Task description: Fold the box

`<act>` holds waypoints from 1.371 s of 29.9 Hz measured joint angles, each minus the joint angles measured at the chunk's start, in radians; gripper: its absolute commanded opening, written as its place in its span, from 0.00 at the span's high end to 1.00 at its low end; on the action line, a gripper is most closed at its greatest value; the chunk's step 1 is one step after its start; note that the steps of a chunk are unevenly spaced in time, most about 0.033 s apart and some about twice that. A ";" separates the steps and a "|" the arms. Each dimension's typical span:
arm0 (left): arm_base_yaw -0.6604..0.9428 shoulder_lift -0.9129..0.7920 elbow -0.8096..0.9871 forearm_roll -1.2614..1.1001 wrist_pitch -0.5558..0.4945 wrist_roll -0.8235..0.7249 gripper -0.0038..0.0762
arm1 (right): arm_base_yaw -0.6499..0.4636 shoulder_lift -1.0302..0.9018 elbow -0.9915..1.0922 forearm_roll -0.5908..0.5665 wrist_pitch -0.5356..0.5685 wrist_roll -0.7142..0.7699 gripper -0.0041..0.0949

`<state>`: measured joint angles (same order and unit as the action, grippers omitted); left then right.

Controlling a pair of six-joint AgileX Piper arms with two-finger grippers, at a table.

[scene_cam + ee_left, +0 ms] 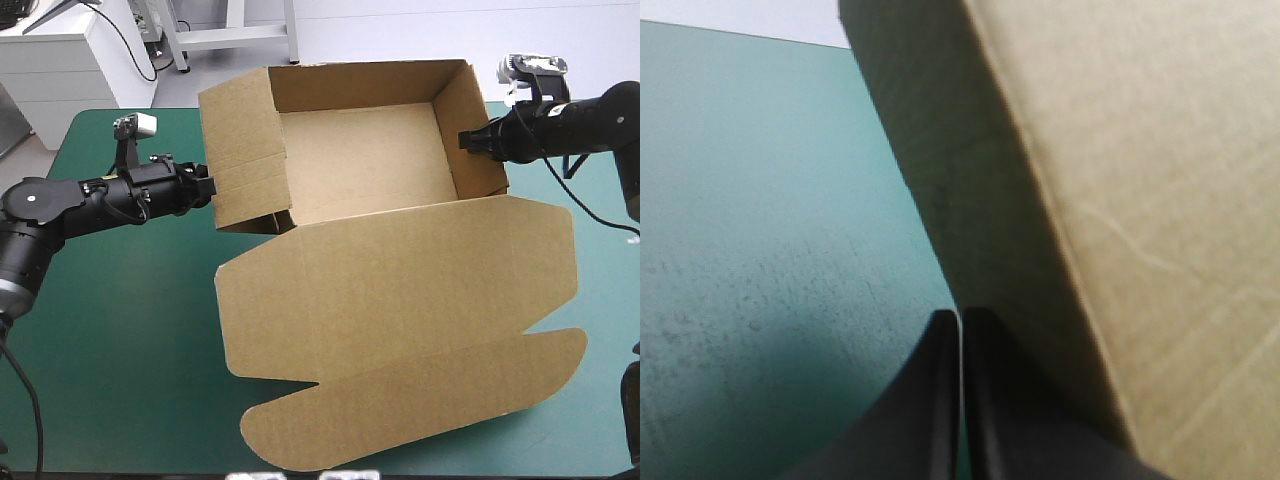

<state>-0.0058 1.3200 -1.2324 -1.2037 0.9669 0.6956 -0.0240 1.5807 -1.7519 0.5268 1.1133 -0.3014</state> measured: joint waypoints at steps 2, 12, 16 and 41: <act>0.000 -0.026 0.000 -0.001 0.010 0.006 0.96 | 0.000 0.000 0.000 0.001 -0.012 0.000 0.98; 0.000 -0.083 0.000 -0.069 0.058 0.007 0.96 | 0.096 0.003 0.000 -0.027 -0.078 0.007 0.98; 0.000 -0.083 0.000 -0.068 0.075 0.007 0.96 | 0.125 0.003 0.000 -0.047 -0.104 0.015 0.98; 0.000 -0.083 0.000 0.239 0.026 -0.200 0.45 | 0.354 0.003 0.000 -0.304 -0.194 0.182 0.98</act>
<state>-0.0058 1.2366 -1.2324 -0.9644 0.9933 0.4961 0.3302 1.5836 -1.7519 0.2226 0.9190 -0.1194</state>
